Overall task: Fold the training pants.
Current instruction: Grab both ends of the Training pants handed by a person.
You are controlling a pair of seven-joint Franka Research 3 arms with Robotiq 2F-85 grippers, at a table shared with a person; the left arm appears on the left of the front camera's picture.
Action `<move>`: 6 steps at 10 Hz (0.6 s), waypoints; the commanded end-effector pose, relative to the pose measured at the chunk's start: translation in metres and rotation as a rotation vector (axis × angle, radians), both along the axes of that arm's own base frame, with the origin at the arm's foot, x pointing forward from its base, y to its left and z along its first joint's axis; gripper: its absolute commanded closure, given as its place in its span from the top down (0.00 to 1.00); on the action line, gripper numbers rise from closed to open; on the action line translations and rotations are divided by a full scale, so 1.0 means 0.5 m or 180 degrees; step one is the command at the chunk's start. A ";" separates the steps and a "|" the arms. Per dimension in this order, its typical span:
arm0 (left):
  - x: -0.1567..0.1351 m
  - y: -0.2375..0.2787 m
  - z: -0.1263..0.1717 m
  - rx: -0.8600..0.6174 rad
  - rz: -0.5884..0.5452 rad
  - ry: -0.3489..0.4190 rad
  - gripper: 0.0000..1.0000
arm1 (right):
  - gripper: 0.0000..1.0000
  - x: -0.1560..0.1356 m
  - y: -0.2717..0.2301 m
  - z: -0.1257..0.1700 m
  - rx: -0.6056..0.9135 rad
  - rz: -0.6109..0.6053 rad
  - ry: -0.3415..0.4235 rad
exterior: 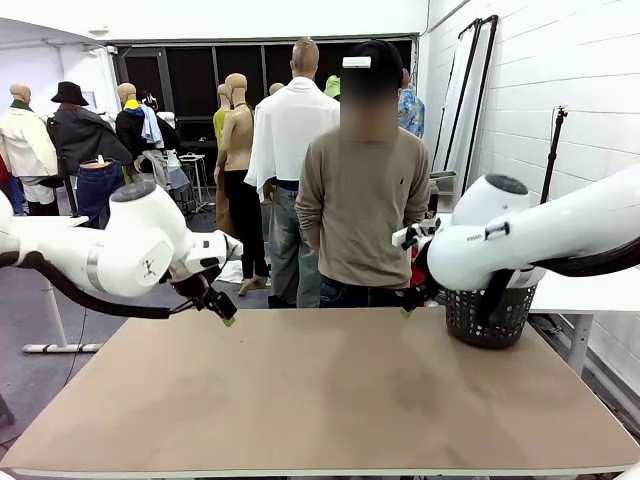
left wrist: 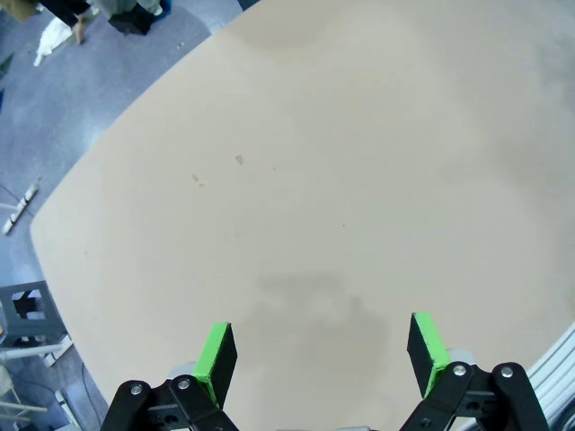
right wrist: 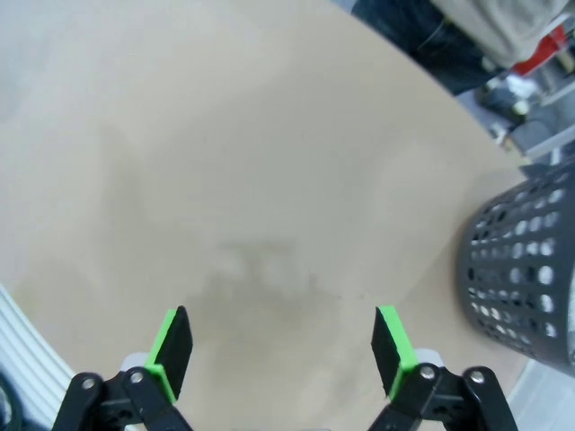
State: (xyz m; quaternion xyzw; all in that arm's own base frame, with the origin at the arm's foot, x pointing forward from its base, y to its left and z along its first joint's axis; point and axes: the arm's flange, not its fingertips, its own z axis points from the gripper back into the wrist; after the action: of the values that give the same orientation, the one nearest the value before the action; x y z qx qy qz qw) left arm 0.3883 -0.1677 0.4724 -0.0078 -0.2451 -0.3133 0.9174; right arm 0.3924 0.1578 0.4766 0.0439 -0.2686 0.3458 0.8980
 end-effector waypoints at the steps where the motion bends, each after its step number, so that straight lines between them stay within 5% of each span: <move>1: -0.025 -0.012 0.052 -0.0055 0.0004 0.0033 1.00 | 1.00 -0.012 -0.019 0.047 0.0021 0.0161 -0.0035; 6: -0.074 -0.008 0.119 -0.0072 0.0014 -0.0159 1.00 | 1.00 -0.043 -0.024 0.113 0.0152 0.0382 -0.0181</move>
State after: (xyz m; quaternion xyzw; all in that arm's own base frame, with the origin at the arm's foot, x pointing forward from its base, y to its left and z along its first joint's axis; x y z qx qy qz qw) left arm 0.3529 -0.1736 0.5381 -0.0009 -0.2732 -0.3254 0.9052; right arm 0.3682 0.1497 0.5407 0.0492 -0.3036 0.3800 0.8724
